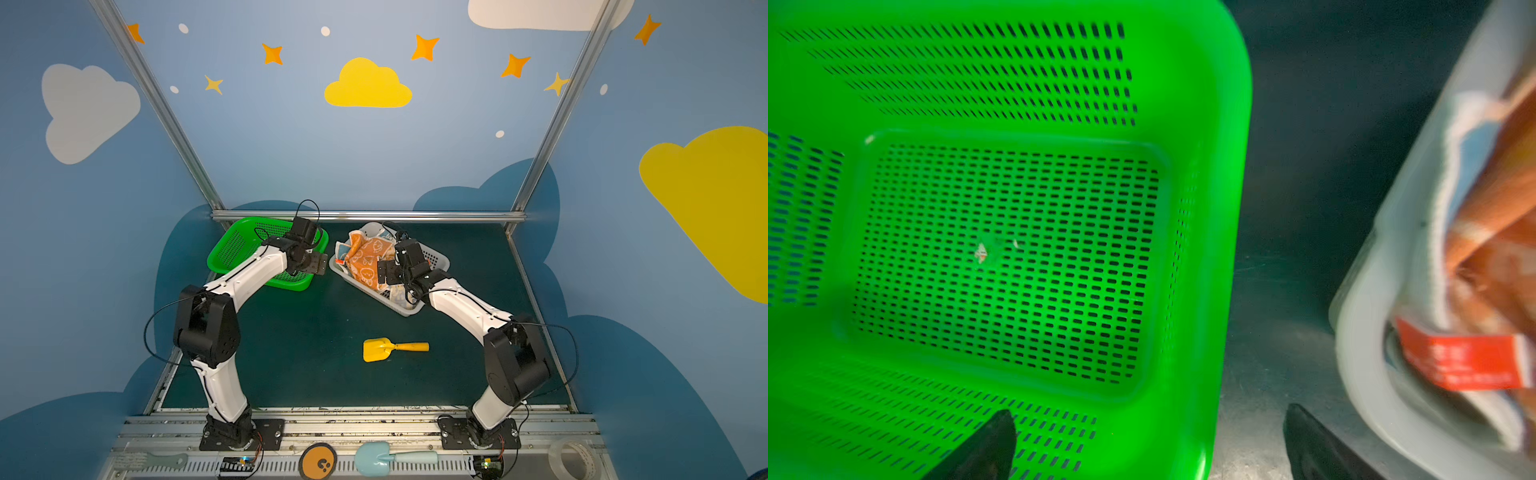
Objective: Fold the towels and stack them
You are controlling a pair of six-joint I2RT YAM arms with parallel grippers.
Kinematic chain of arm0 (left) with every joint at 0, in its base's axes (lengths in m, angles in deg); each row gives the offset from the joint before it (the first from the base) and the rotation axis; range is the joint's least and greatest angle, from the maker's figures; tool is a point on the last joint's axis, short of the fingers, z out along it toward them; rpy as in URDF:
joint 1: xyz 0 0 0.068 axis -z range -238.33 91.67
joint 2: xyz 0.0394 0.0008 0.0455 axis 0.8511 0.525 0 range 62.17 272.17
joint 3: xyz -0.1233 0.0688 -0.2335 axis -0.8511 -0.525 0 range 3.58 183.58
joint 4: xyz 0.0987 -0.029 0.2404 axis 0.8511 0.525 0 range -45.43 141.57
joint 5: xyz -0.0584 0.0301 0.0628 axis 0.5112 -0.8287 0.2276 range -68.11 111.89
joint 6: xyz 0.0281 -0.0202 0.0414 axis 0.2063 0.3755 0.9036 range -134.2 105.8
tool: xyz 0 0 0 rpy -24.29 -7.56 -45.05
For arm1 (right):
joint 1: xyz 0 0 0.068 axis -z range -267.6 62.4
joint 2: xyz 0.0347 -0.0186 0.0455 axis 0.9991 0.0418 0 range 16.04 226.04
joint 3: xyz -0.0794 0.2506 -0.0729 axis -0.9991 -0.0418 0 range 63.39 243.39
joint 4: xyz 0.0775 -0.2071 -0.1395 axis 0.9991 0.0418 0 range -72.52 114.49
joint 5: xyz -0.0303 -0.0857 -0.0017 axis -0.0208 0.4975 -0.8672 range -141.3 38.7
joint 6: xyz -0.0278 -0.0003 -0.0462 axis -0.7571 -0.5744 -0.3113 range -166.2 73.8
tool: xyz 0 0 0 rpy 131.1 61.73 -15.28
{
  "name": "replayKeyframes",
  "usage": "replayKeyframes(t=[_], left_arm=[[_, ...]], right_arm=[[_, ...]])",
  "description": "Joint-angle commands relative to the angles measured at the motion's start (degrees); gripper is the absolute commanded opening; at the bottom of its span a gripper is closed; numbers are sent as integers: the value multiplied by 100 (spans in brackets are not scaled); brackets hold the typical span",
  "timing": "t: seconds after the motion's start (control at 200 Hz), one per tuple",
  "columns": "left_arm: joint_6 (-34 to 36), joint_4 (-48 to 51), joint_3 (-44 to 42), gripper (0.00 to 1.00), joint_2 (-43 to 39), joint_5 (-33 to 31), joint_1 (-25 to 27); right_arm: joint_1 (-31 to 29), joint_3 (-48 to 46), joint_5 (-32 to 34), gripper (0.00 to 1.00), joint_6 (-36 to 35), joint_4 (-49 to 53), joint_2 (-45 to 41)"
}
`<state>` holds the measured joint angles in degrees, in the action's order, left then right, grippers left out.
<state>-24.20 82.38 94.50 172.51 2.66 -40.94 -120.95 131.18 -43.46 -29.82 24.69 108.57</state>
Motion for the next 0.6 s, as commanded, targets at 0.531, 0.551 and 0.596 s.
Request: replayKeyframes(t=[0.531,0.551,0.596], left_arm=[[-585,273,226,54,526,187,-25],[-597,280,225,53,534,207,-24],[-648,304,226,49,549,234,-32]], right_arm=[[248,-256,-195,98,276,-62,-363],[249,-261,-195,98,284,-61,-367],[257,-259,-195,97,297,-61,-367]])
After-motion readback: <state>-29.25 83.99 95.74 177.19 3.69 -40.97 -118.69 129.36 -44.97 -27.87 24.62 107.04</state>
